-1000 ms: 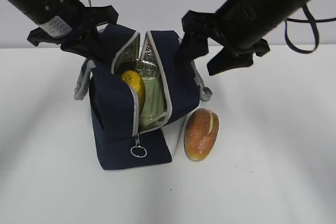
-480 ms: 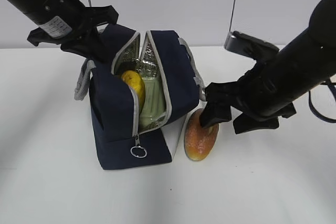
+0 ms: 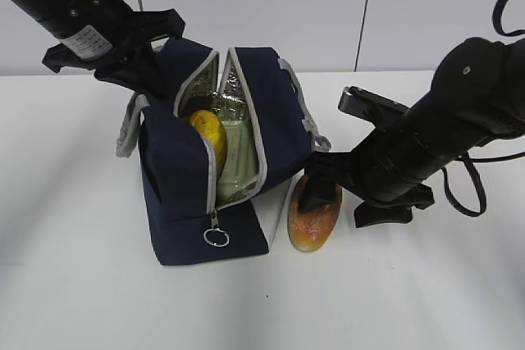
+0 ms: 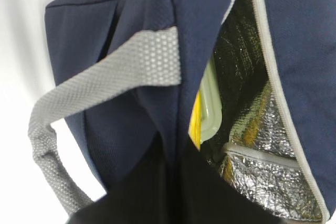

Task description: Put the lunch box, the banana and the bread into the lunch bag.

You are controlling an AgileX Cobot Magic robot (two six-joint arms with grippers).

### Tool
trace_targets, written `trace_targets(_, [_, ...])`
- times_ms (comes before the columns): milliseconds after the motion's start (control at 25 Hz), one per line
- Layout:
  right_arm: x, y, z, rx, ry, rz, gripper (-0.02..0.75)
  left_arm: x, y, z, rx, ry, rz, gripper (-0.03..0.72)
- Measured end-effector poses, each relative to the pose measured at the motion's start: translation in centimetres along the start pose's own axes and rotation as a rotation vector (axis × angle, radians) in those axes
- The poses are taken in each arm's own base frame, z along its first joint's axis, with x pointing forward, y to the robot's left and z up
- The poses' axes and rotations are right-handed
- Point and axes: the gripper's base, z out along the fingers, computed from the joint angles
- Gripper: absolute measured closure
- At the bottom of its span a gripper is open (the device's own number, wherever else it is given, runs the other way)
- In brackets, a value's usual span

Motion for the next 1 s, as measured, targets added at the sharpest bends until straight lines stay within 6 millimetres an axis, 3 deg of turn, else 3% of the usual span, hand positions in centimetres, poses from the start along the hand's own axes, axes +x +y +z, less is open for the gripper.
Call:
trace_targets(360, [-1.8,0.0,2.2,-0.001,0.002,0.015,0.086,0.0,0.0,0.0,0.0,0.002,0.0,0.691])
trace_targets(480, [-1.9,-0.2,3.0,0.001,0.013,0.025,0.129,0.0,0.0,0.0,-0.001,0.002,0.001,0.691])
trace_targets(720, [-1.9,-0.2,3.0,0.002,0.013,0.023,0.289,0.0,0.0,0.0,-0.003,0.002,0.002,0.691])
trace_targets(880, [-1.8,-0.3,2.7,0.03,0.027,-0.036,0.306,0.0,0.0,0.0,-0.003,0.003,0.002,0.691])
trace_targets(1000, [-1.9,-0.7,1.2,0.075,0.028,-0.103,0.309,0.0,0.0,0.0,-0.004,0.003,0.002,0.691])
